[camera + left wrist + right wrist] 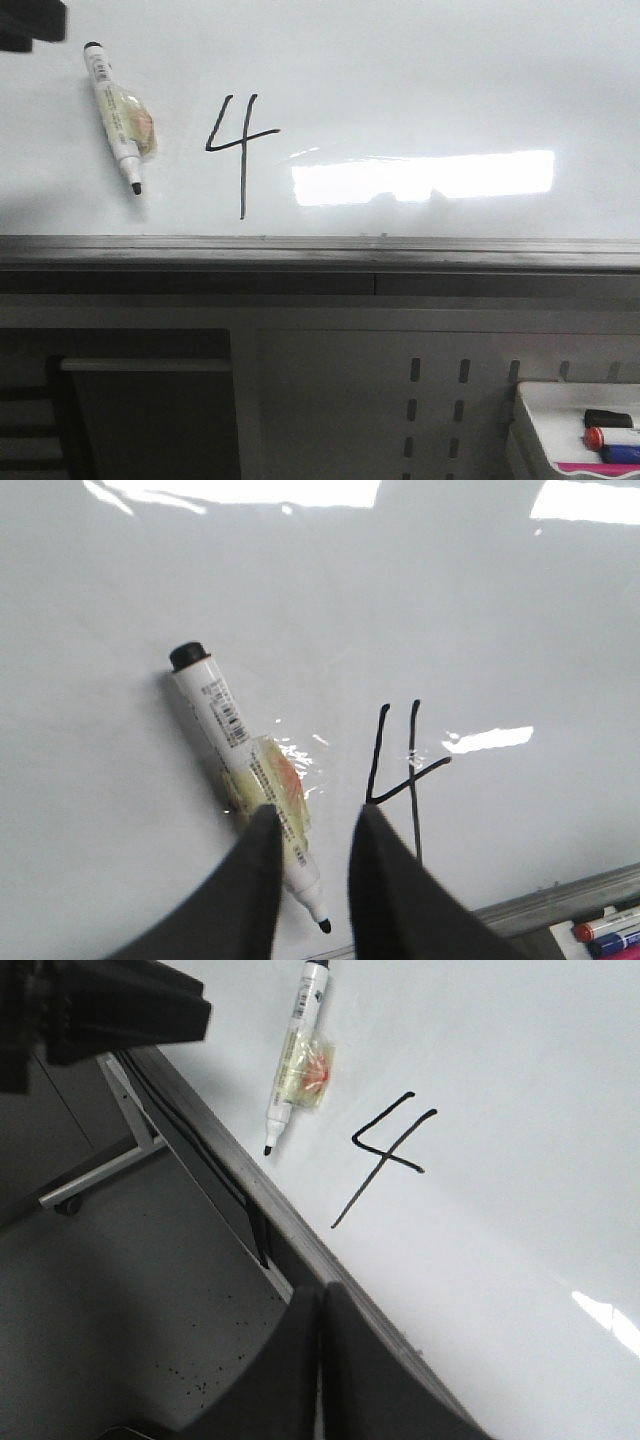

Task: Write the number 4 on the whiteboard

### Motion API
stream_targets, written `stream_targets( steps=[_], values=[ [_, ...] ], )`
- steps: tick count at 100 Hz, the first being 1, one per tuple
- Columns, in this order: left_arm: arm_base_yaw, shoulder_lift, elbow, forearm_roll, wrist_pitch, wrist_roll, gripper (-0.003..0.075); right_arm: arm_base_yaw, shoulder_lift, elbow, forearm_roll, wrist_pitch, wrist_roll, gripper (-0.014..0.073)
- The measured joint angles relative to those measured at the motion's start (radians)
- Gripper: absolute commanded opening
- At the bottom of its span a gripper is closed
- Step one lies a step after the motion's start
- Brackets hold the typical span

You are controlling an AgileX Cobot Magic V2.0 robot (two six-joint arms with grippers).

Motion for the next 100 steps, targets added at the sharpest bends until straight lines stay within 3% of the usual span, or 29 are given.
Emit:
stream_targets(
  steps=[42, 69, 100],
  values=[
    [0.000, -0.638, 0.332, 0.211, -0.004, 0.000, -0.0020, 0.000, -0.619, 0.633, 0.010, -0.403, 0.002, -0.0064],
    [0.000, -0.844, 0.460, 0.277, -0.004, 0.000, -0.0020, 0.000, -0.921, 0.899, 0.011, -0.411, 0.002, -0.0064],
    [0.000, -0.850, 0.503, 0.279, -0.002, 0.000, -0.0020, 0.000, -0.977, 1.031, 0.011, -0.411, 0.002, -0.0064]
  ],
)
